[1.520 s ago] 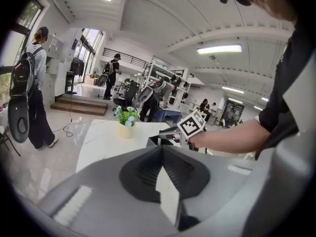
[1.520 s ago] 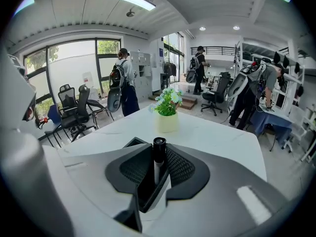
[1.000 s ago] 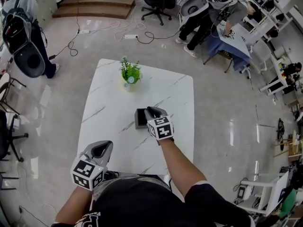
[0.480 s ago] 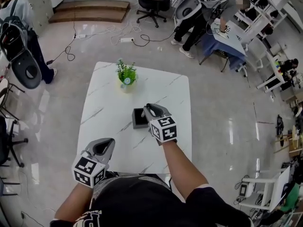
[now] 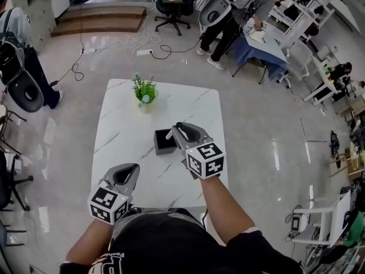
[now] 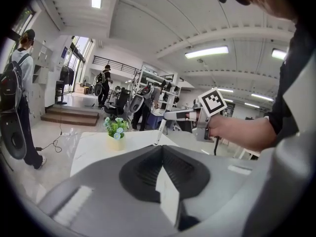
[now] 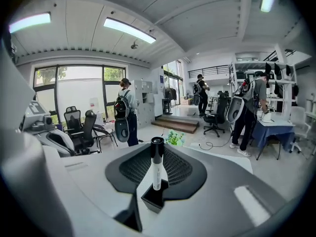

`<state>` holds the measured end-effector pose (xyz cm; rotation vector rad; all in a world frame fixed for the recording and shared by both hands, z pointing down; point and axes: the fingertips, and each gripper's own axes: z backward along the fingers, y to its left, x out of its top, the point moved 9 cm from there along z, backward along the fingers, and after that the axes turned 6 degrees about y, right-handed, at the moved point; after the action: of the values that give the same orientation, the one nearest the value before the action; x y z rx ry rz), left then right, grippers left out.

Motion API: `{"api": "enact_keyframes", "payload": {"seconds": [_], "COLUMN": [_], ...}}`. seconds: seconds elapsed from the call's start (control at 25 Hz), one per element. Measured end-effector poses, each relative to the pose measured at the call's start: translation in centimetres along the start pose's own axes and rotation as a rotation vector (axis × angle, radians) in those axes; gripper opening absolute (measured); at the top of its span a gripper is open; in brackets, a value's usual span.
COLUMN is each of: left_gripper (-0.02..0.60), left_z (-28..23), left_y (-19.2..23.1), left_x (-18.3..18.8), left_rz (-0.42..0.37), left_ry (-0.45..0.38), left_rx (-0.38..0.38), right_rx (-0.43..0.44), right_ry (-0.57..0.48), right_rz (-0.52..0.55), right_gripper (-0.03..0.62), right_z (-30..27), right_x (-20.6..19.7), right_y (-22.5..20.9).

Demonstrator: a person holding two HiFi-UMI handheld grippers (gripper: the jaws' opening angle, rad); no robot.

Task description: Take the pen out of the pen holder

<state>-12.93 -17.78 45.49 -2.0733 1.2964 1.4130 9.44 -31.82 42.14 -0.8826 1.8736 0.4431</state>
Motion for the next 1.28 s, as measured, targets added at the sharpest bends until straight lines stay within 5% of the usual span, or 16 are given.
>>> {"api": "enact_keyframes", "payload": {"seconds": [0.4,1.28], "left_gripper": [0.057,0.057], "left_z": [-0.5,-3.1], "left_y": [-0.8,-2.9], "left_x": [0.5,1.9], "left_rz": [-0.046,-0.120], "left_ry": [-0.005,0.009], "left_rx": [-0.044,-0.170], "right_rx": [0.022,-0.066], "right_ry": [-0.095,-0.079], "right_rz": [0.008,-0.058], "right_gripper": [0.066,0.066], "right_z": [5.9,11.7], "right_x": [0.6,-4.6], "right_y": [2.9,4.4]}}
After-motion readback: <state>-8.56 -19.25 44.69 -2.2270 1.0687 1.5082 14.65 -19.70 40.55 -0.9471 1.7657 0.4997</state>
